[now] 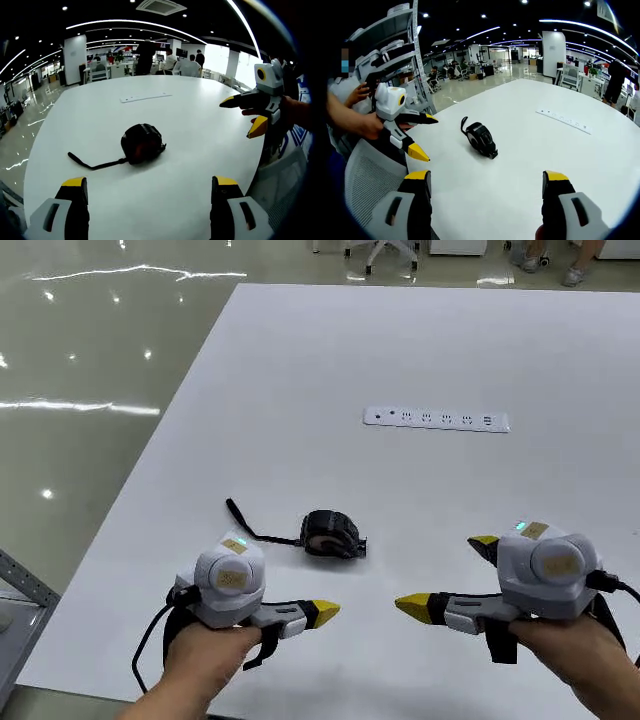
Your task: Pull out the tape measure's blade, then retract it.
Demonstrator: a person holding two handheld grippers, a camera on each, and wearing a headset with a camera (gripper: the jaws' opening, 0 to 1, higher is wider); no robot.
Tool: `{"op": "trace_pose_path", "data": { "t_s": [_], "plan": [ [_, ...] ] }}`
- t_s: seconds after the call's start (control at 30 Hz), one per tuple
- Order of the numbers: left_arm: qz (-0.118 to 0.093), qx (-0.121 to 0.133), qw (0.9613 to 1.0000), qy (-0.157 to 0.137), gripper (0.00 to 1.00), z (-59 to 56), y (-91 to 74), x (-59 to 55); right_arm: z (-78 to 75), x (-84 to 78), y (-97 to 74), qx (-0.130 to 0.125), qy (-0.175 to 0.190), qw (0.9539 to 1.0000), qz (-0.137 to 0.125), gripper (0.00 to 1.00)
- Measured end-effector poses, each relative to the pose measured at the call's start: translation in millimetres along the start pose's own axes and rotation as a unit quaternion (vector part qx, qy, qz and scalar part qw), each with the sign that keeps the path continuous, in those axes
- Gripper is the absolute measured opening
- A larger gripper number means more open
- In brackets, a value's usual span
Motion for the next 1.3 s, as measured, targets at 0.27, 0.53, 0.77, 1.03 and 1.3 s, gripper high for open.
{"op": "trace_pose_path", "data": {
  "t_s": [0.27,0.53,0.77,1.03,1.3],
  "plan": [
    [-0.004,0.001,0.9999,0.011,1.0,-2.9,-20.1,-3.5,-0.6,-11.1,-29.5,-0.023,0.019,0.9995,-0.008,0.92],
    [-0.01,0.009,0.9999,0.006,1.0,-1.9,-41.6,-4.5,2.5,-19.6,-58.3,-0.042,0.036,0.9984,-0.014,0.97],
    [-0.016,0.014,0.9998,0.006,1.0,-0.6,-63.0,-5.3,3.2,-27.0,-82.5,-0.056,0.04,0.9975,-0.015,1.0],
    [-0.029,0.017,0.9994,0.002,1.0,-0.4,-82.5,-2.7,7.0,-35.1,-102.2,-0.066,0.044,0.9968,-0.01,1.0],
    [-0.026,0.021,0.9994,0.009,1.0,-1.8,-97.8,-1.0,10.0,-36.6,-118.3,-0.073,0.045,0.9963,-0.008,1.0]
  ]
}}
Point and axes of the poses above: the centre of the closed fingertips' face, and the gripper's own axes: y roughly forward along the fingers, z roughly to its left, x roughly out of its top, the point moved 6 cm from there along -y, roughly backward along the fingers, and after that the axes turned 4 degrees about z, right-handed, at the moved point
